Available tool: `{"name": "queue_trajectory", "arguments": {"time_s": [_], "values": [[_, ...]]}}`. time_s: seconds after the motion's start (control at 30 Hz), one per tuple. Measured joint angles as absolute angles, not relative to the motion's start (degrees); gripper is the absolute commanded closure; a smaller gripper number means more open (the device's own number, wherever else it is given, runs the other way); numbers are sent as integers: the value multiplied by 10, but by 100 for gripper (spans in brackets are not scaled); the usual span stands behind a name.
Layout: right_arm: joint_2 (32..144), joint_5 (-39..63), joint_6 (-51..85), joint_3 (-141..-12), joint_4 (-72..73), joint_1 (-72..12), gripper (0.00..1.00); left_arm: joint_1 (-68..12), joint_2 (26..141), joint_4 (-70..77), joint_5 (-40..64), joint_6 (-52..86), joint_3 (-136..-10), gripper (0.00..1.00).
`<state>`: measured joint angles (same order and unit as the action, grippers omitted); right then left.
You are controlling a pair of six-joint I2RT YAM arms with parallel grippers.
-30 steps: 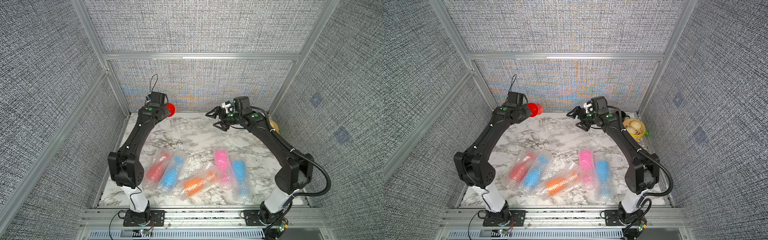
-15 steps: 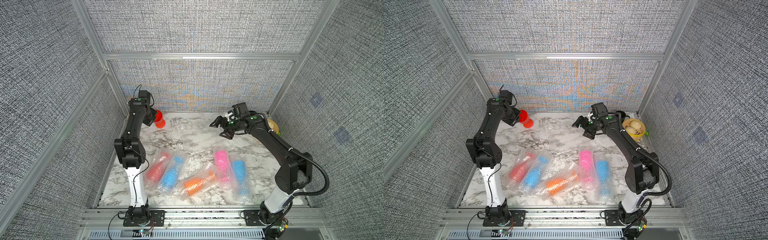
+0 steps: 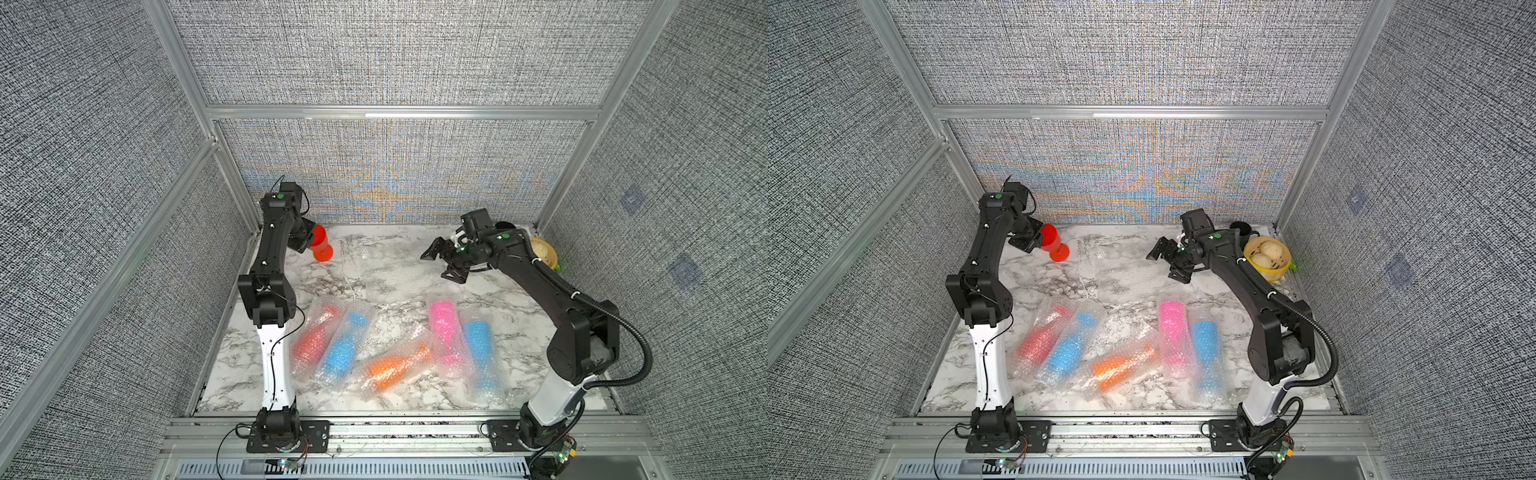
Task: Unpack wine glasses from bubble wrap
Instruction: Place the wine glass at the center of the board.
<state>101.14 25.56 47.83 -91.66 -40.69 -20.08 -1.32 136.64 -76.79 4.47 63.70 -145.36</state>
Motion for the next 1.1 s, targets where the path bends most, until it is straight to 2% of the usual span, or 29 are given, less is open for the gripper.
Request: {"name": "queue_trajectory", "arguments": {"time_s": [0.1, 0.33, 0.6, 0.83, 1.1], "values": [[1021, 256, 477, -922, -410, -201, 7, -13, 1371, -768, 45, 641, -1459, 92], [1025, 256, 472, -936, -418, -201, 7, -10, 1373, -763, 51, 645, -1461, 70], [1023, 255, 466, -936, -420, -202, 6, -6, 1373, -750, 66, 651, -1466, 66], [1018, 252, 459, -933, -421, -202, 6, -6, 1356, -742, 75, 651, -1476, 53], [1014, 234, 432, -940, -433, -214, 6, -6, 1314, -729, 91, 645, -1478, 52]]}}
